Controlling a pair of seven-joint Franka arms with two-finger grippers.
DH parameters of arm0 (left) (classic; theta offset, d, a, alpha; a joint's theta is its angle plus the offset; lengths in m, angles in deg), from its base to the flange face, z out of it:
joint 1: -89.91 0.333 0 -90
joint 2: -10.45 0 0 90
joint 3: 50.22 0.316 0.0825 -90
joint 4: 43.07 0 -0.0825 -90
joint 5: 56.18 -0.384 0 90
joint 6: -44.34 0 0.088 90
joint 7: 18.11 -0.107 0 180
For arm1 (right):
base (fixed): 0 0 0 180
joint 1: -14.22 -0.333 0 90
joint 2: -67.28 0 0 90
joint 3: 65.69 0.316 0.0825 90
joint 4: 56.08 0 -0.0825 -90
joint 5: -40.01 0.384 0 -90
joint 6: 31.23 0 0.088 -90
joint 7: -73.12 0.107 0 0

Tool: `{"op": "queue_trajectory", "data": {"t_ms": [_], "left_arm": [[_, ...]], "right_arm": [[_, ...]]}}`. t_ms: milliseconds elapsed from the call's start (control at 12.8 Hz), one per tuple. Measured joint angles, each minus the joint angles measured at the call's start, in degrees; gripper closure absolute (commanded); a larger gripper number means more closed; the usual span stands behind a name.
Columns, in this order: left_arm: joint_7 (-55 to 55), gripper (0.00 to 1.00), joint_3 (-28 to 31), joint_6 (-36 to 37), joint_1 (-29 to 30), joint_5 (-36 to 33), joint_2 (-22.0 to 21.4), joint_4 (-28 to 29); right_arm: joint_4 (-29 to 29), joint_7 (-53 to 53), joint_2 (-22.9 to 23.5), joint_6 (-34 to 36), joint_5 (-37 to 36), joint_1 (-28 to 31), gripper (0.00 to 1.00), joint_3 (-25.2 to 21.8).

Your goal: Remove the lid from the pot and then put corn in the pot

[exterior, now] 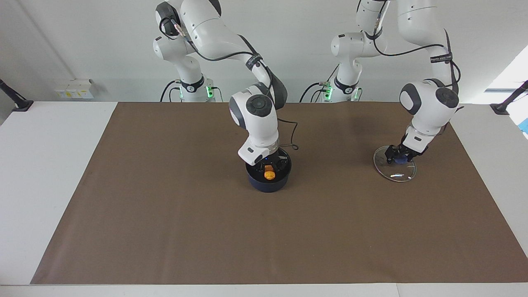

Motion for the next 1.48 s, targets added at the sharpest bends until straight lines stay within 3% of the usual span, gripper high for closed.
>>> {"op": "queue_trajectory", "data": {"t_ms": [78, 234, 703, 1016, 1484], "left_arm": [[0.0, 0.0, -0.18, 0.14, 0.0, 0.0, 0.07, -0.61], [-0.13, 0.0, -0.61, 1.41, -0.17, 0.0, 0.16, -2.76], [0.04, 0.0, -1.29, 14.31, -4.14, 0.0, 0.54, -15.09], [2.49, 0.0, -1.57, 19.46, -7.44, 0.0, 0.56, -19.48], [-0.72, 0.0, -0.64, 34.25, -7.24, -0.02, -0.51, -30.2]], "right_arm": [[-0.18, -0.27, 0.0, -0.14, 0.01, 0.02, 0.33, 0.0], [-0.3, -0.4, 0.0, -0.22, 0.01, 0.08, 0.0, 0.0], [0.21, -0.78, -1.65, 0.25, -0.07, 0.64, 0.0, -0.46], [0.94, -1.93, -10.95, 8.29, -0.99, 6.97, 0.0, -0.91], [0.87, -11.34, -21.35, 20.43, -3.11, 15.05, 0.0, -0.89]]}}
